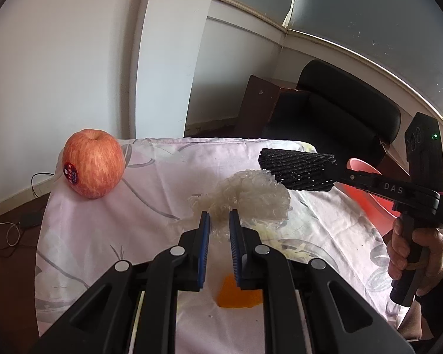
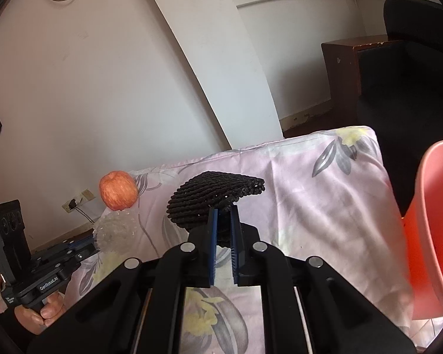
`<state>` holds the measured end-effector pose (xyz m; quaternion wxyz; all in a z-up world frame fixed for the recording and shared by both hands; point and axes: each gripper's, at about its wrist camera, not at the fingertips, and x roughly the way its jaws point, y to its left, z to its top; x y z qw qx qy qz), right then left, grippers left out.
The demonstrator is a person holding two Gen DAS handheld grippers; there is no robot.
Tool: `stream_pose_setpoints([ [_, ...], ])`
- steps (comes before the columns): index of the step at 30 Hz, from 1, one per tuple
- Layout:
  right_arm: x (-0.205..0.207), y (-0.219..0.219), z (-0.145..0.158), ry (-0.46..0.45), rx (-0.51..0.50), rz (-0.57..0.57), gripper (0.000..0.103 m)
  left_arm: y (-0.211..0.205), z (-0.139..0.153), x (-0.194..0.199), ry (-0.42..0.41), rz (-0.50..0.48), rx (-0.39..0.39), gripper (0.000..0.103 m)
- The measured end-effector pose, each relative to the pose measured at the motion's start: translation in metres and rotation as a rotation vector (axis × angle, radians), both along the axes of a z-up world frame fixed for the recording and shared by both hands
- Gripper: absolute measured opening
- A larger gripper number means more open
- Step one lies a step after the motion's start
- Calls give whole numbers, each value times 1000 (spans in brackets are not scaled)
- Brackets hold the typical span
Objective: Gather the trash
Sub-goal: 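Carry the bubble wrap and black net over the pink bin with both tools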
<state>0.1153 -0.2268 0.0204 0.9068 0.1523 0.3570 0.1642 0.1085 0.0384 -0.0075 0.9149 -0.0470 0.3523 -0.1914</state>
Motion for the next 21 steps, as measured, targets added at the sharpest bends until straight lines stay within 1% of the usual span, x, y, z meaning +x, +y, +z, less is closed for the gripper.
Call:
stream_pose_setpoints([
  [7, -35, -24, 16, -25, 0, -68, 9, -15, 11, -13, -13, -18, -1, 12],
  [15, -72, -58, 25, -56, -30, -150, 9, -43, 19, -26, -19, -58, -1, 12],
  [21, -93, -88, 32, -85, -29, -228, 9, -68, 24, -30, -18, -96, 19, 12],
])
